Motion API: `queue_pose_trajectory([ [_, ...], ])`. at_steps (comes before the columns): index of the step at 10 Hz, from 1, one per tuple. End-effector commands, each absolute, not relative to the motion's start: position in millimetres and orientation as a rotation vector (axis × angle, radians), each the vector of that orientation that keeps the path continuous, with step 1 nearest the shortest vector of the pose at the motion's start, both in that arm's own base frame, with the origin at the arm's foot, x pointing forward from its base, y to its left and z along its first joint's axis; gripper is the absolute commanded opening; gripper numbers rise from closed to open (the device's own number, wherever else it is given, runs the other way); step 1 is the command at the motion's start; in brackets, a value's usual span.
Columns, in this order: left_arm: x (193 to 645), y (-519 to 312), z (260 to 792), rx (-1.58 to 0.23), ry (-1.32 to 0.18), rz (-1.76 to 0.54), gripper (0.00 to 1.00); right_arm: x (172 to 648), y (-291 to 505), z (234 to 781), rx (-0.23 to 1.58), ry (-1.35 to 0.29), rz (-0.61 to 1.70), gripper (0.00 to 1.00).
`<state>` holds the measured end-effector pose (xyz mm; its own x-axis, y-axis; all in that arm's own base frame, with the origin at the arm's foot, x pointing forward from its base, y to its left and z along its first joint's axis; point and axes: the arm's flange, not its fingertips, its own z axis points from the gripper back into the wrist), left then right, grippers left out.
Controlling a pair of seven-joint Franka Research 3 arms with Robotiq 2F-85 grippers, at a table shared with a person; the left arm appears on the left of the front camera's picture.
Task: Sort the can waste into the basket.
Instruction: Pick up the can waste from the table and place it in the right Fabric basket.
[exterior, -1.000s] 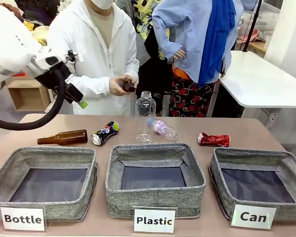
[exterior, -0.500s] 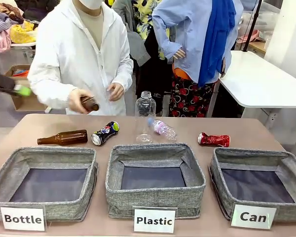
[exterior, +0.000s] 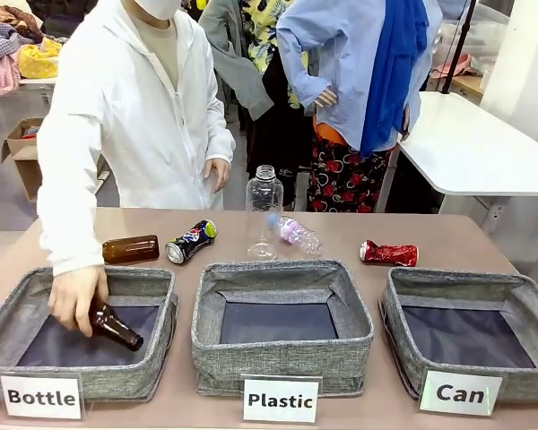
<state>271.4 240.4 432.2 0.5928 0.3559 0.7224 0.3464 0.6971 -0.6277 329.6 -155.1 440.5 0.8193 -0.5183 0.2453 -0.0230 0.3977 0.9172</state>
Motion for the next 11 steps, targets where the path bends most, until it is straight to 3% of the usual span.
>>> queue_pose_trajectory([
  [1, 258.5, 235.5, 388.4, -0.975, -1.059, 0.014, 1.0, 331.9, -155.3, 439.7, 1.146, -0.585, -0.316, 1.0],
  [3, 259.0, 235.6, 367.3, -1.035, -1.055, 0.01, 1.0, 331.9, -155.3, 439.7, 1.146, -0.585, -0.316, 1.0],
  [6, 284.6, 210.6, 411.6, -0.937, -1.001, -0.083, 1.0, 331.9, -155.3, 439.7, 1.146, -0.585, -0.316, 1.0],
  [11, 397.3, 56.6, 520.2, -0.439, -0.795, -0.31, 1.0, 331.9, -155.3, 439.7, 1.146, -0.585, -0.316, 1.0],
])
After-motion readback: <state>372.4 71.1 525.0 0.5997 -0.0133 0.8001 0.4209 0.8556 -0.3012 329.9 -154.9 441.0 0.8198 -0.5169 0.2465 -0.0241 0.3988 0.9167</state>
